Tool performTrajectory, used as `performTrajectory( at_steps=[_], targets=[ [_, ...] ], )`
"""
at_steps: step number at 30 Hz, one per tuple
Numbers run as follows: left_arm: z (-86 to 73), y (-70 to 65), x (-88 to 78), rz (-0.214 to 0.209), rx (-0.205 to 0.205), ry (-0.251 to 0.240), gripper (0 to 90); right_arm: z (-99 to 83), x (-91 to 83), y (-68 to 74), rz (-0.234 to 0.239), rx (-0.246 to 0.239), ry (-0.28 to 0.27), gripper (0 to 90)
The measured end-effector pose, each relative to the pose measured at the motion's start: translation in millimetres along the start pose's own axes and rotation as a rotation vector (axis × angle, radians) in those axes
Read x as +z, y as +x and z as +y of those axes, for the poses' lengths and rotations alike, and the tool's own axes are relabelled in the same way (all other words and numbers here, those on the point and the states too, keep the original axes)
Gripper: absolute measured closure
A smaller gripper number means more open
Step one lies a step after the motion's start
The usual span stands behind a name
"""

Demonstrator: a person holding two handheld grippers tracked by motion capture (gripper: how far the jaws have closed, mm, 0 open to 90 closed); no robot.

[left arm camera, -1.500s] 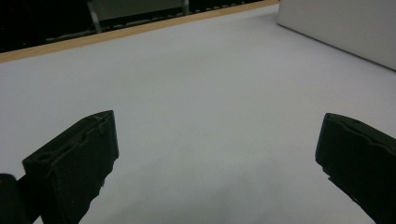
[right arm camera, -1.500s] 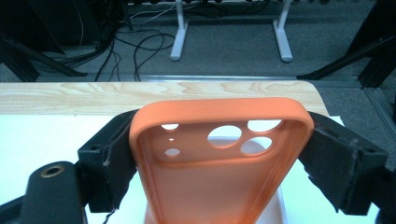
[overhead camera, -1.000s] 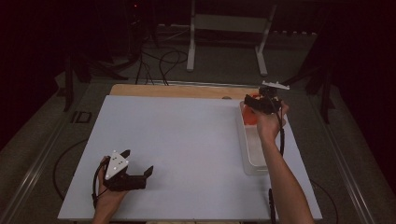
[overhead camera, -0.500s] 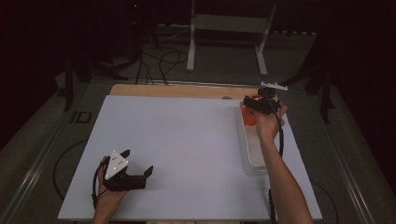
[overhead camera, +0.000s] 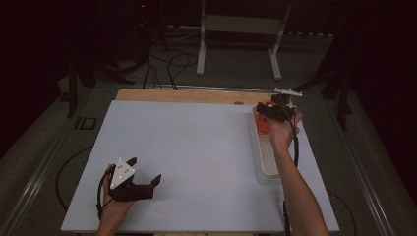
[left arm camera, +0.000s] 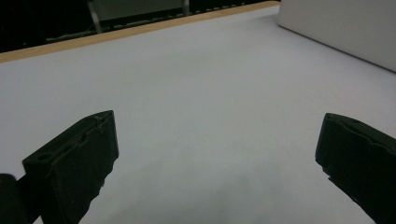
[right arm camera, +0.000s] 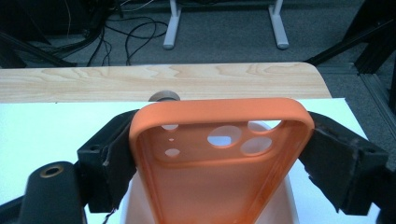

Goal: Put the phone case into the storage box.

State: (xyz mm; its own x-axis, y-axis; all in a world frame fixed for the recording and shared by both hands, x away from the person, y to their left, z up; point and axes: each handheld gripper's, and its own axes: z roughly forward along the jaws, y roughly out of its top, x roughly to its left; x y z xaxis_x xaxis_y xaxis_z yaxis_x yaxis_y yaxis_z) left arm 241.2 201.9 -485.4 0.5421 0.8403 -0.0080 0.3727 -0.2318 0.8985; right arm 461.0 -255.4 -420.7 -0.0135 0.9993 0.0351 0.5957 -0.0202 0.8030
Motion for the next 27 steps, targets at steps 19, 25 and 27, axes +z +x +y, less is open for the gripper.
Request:
performTrajectory(
  at_steps=[19,25,27],
  targets=[
    [-0.1,-0.7,0.0,0.001,0.001,0.002,0.2,-1.4,3.4,0.9,-0.007,-0.007,0.001,16.5],
    [-0.1,-0.6,-0.2,0.000,0.002,0.002,0.2,-1.3,4.5,1.7,-0.010,-0.012,-0.002,16.4],
    [-0.2,-0.8,-0.2,0.001,0.002,0.002,0.2,-1.4,5.0,1.9,-0.010,-0.013,-0.004,16.3]
  ],
)
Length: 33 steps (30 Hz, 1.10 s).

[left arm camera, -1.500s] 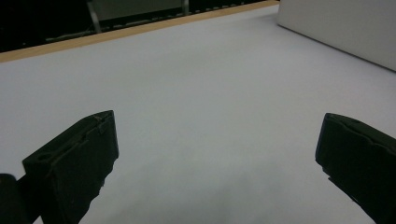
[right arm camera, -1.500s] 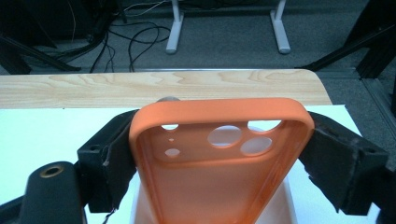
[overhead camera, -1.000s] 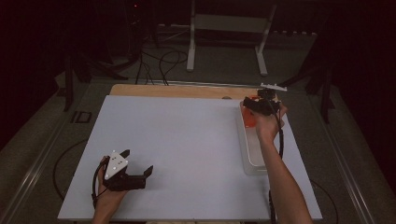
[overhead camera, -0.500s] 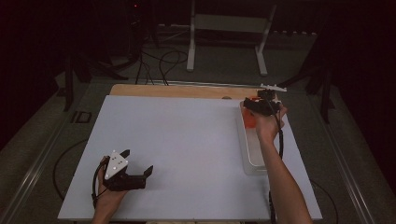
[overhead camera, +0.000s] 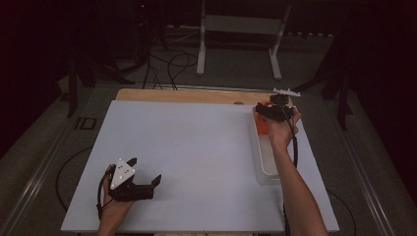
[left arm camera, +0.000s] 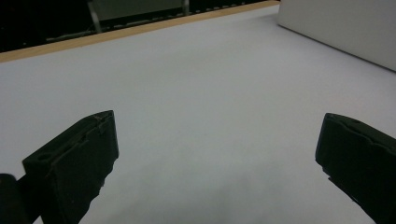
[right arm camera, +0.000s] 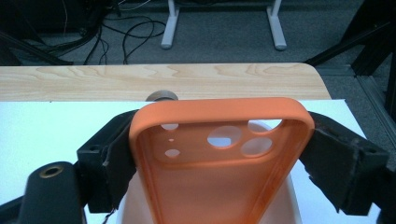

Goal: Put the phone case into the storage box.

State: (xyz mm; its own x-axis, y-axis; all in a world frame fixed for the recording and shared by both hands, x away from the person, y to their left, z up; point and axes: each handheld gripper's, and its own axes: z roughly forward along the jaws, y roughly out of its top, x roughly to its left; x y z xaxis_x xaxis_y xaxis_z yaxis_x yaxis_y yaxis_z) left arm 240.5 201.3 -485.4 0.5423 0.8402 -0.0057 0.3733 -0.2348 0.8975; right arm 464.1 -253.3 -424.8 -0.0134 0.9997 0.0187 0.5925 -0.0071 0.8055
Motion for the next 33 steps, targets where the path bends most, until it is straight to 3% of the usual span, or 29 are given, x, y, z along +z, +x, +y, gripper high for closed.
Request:
performTrajectory(
  at_steps=[33],
  targets=[
    [-0.4,-0.2,0.5,0.000,-0.003,0.000,0.2,0.8,9.0,1.2,0.004,-0.010,-0.024,15.3]
  ],
)
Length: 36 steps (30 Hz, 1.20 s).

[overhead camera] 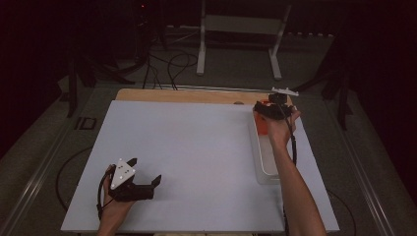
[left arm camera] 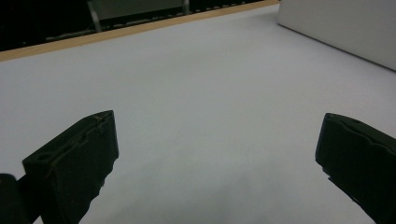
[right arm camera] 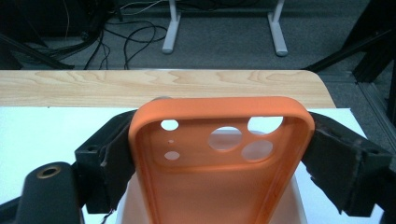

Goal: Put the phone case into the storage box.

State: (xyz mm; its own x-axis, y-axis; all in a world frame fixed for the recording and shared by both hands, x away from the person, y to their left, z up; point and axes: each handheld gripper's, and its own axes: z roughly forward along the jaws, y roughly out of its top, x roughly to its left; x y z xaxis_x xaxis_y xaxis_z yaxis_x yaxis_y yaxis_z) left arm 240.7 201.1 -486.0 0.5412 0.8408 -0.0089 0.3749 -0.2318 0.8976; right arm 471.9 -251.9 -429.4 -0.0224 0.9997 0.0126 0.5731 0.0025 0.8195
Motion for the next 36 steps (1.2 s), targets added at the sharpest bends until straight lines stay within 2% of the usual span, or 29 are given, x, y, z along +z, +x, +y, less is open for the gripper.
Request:
performTrajectory(
  at_steps=[8,10,16,26,36],
  targets=[
    [0.1,0.4,-0.6,0.000,0.000,-0.001,0.2,-0.4,1.2,-1.1,0.014,0.028,-0.008,13.2],
    [0.1,0.7,-1.1,0.002,-0.004,-0.005,0.2,-0.2,0.9,-1.6,0.020,0.039,-0.023,8.8],
    [0.0,0.6,-1.0,0.002,-0.003,-0.004,0.2,1.0,-2.2,-3.6,0.028,0.049,-0.047,8.7],
    [0.2,0.6,-1.3,0.002,-0.003,-0.007,0.2,1.9,-8.4,-6.1,0.057,0.018,-0.046,8.8],
    [0.5,1.4,-2.2,0.003,-0.006,-0.011,0.2,0.5,-15.3,-4.9,0.127,-0.013,-0.027,8.8]
  ],
)
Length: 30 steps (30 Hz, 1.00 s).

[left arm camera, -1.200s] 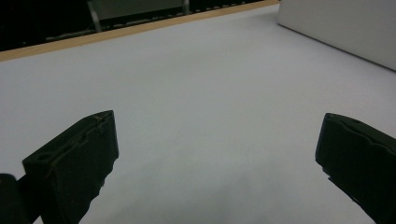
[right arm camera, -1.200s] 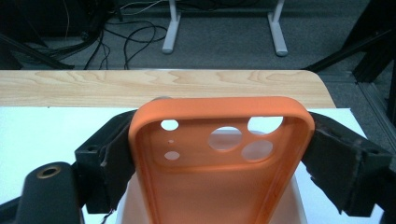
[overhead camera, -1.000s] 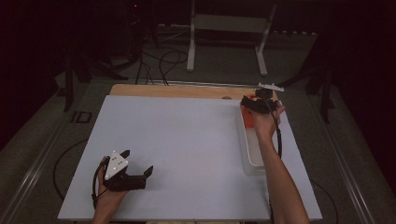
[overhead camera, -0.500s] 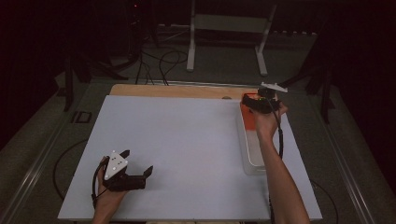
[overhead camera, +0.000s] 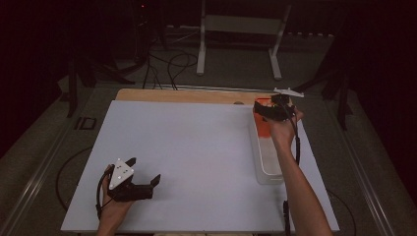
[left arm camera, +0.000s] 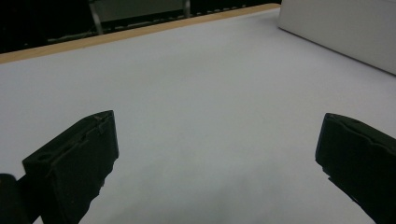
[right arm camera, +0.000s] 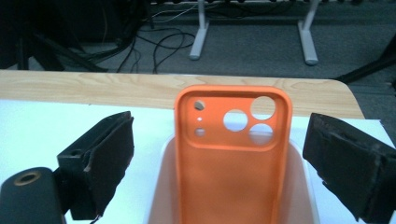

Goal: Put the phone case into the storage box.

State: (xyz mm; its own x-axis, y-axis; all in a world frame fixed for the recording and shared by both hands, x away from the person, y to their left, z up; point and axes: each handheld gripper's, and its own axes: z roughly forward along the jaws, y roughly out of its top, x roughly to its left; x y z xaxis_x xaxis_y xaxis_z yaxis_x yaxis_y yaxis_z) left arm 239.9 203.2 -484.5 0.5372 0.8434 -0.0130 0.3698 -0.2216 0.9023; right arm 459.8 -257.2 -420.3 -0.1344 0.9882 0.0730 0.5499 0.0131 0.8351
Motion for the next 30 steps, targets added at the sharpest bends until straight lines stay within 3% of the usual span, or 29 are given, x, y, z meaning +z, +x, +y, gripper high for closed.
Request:
performTrajectory(
  at_steps=[12,17,30],
  targets=[
    [0.1,-0.2,0.3,-0.003,0.003,0.002,0.1,-4.1,-17.2,8.0,0.098,-0.062,0.005,8.8],
    [-0.1,-0.3,0.8,-0.003,0.001,0.003,0.2,-8.4,-24.3,8.3,0.141,-0.053,0.007,8.8],
    [0.0,-0.9,0.9,-0.005,0.000,0.001,0.2,-18.8,-46.7,18.4,0.202,-0.077,-0.005,8.8]
  ],
)
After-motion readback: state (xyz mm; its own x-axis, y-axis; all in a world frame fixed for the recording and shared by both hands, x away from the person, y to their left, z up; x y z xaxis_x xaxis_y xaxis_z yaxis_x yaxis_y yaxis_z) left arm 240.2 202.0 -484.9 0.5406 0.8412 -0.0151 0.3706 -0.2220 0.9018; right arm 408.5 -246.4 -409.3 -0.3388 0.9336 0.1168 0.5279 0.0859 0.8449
